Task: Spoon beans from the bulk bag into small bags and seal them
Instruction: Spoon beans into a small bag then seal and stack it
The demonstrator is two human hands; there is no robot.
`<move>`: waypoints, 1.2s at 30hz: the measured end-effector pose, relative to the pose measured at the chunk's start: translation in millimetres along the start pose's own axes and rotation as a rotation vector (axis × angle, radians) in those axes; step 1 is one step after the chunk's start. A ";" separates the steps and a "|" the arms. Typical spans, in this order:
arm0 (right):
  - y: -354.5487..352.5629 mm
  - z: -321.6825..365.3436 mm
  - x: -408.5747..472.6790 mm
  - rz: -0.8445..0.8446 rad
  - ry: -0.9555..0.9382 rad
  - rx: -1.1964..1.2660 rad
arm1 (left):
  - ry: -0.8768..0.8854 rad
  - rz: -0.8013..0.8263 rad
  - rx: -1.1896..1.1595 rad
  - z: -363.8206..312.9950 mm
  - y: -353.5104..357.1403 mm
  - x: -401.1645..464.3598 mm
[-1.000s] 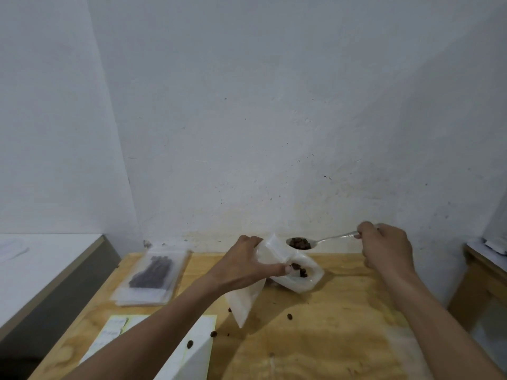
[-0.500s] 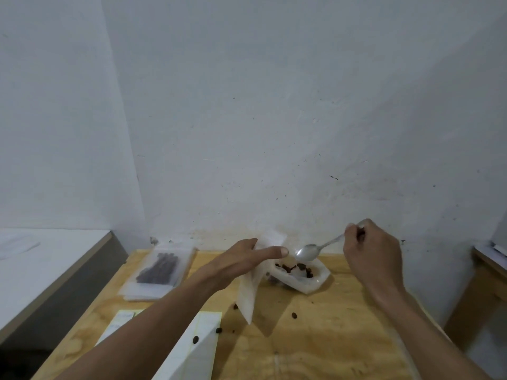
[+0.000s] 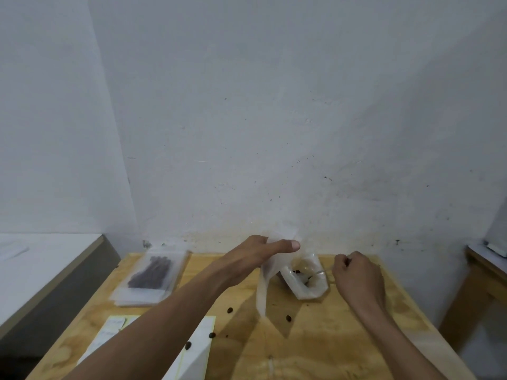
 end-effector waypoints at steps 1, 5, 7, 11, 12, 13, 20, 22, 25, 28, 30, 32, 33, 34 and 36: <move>2.6 -4.0 0.0 0.020 0.043 0.007 | 0.016 -0.005 0.009 -0.3 -0.6 0.1; 12.3 -15.8 -1.5 0.110 0.139 0.062 | 0.038 -0.011 0.026 -1.8 -5.8 -3.9; 17.8 -21.9 -1.1 0.155 0.172 0.111 | 0.012 -0.015 0.064 1.9 -9.2 -5.0; 15.1 -23.8 2.2 0.143 0.222 0.220 | -0.044 -0.049 0.143 15.3 -18.3 -5.5; 11.1 -21.4 3.1 0.132 0.213 0.230 | -0.043 -0.058 0.147 17.2 -20.0 -7.1; 6.2 -18.4 4.2 0.121 0.199 0.232 | -0.040 -0.054 0.149 18.3 -21.9 -9.0; -25.6 0.6 18.8 0.071 0.129 0.227 | -0.006 -0.053 0.258 23.3 -30.0 -9.9; -35.5 8.0 22.0 0.071 0.107 0.255 | 0.004 -0.066 0.304 19.7 -31.0 -14.8; -49.8 23.8 26.0 0.066 0.062 0.261 | 0.035 -0.063 0.344 20.1 -32.7 -17.3; -56.0 41.7 26.5 0.075 0.003 0.254 | 0.054 -0.072 0.365 23.8 -33.3 -16.4; -55.1 53.8 22.2 0.079 -0.072 0.232 | 0.066 -0.078 0.378 23.3 -30.1 -18.5; -52.6 65.0 16.3 0.056 -0.174 0.213 | 0.066 -0.062 0.408 19.7 -24.2 -20.3; -52.7 69.5 13.0 0.026 -0.226 0.200 | 0.057 -0.066 0.417 18.9 -22.9 -20.8; -54.1 72.9 10.1 -0.014 -0.265 0.189 | 0.049 -0.080 0.417 19.3 -23.1 -19.7; -60.4 74.6 7.2 -0.106 -0.298 0.187 | 0.019 -0.086 0.373 18.6 -24.7 -19.1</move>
Point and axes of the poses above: each hand's wrist, its own x-axis towards the middle knuckle, its own y-axis out of the palm, z = x × y, the point moved 3 cm from there along x, towards the middle knuckle, and after that the axes turned 9 degrees about -x, right-handed, at the moved point
